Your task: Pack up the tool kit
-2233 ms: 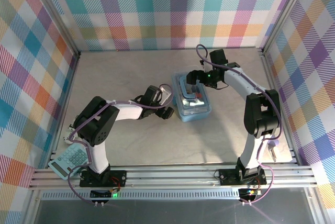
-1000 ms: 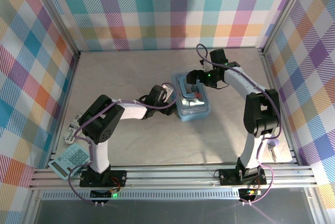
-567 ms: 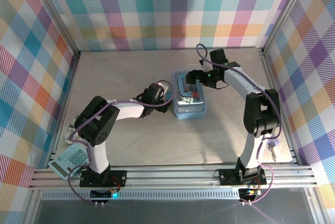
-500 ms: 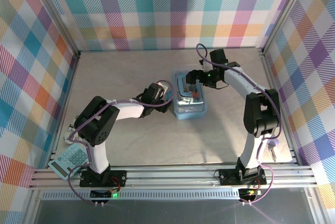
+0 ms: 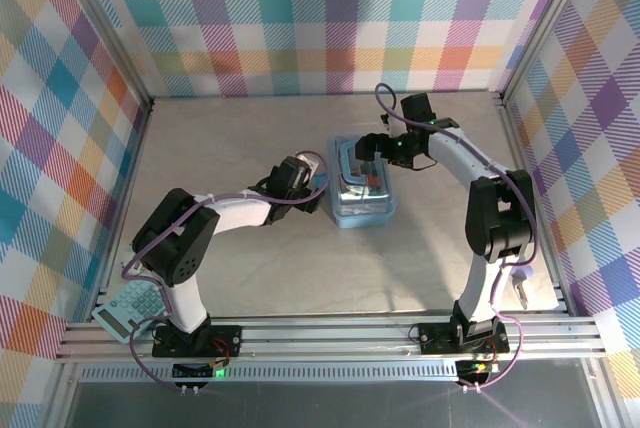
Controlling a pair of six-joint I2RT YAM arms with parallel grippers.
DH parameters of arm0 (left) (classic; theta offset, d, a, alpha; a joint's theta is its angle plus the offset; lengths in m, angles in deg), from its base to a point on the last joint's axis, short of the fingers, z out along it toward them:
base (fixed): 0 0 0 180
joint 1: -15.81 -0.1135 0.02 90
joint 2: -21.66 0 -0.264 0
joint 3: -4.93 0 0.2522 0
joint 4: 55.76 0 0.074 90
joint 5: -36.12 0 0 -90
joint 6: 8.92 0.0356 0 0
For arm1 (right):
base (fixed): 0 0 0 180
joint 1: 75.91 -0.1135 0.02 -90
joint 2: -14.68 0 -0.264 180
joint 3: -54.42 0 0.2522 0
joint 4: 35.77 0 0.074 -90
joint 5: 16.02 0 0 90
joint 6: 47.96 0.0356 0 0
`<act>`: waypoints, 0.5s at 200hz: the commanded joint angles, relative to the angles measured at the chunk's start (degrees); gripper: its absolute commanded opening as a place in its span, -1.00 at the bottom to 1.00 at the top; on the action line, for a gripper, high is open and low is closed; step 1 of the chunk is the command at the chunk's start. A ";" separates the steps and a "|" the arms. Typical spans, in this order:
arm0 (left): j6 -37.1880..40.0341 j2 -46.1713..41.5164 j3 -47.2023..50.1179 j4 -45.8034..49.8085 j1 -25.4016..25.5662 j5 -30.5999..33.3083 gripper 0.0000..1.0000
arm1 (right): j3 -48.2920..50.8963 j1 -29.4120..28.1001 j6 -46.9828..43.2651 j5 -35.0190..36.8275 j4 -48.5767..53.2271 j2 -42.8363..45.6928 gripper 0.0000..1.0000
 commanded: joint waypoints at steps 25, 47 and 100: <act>-1.10 -2.99 0.29 -4.90 -1.14 -1.62 0.99 | -0.29 0.08 -0.82 -2.57 -0.20 -0.41 0.98; -1.37 -3.35 0.33 -5.30 -1.32 -2.56 0.99 | -0.15 0.13 -0.91 -2.72 -0.28 -0.45 0.98; 0.37 -4.59 1.42 -4.65 -2.39 -6.99 0.99 | -0.03 0.17 -0.82 -3.17 -0.60 -0.75 0.98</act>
